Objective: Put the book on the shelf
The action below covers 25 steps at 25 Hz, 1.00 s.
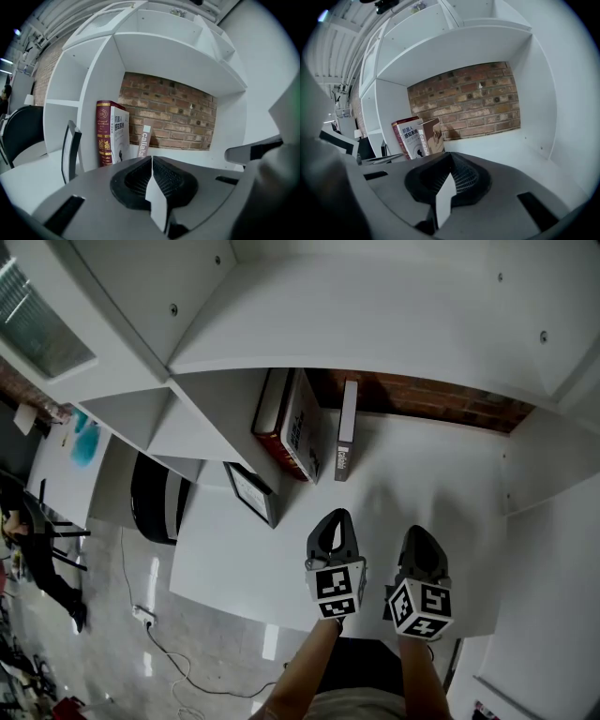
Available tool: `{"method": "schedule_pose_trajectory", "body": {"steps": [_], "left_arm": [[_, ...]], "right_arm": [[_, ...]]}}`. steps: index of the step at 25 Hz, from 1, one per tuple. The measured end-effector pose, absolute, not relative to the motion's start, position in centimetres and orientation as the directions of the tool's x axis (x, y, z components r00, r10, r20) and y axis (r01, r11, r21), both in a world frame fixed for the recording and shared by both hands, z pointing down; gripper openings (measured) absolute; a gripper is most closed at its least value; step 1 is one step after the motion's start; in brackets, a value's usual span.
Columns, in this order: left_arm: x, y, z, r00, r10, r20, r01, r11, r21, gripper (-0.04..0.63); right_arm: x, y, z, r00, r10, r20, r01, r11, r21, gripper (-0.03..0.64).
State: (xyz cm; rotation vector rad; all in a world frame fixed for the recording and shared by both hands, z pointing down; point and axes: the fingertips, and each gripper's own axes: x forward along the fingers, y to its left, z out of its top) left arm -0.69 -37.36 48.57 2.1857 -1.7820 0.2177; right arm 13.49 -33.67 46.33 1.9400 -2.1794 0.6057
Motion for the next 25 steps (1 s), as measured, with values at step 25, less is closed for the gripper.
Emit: {"method": "schedule_pose_trajectory", "body": {"steps": [25], "left_arm": [[2.3, -30.9, 42.4, 0.261, -0.936, 0.237, -0.963, -0.236, 0.13, 0.017]], "right_arm": [[13.5, -29.8, 43.0, -0.209, -0.932, 0.297, -0.974, 0.172, -0.146, 0.017]]}}
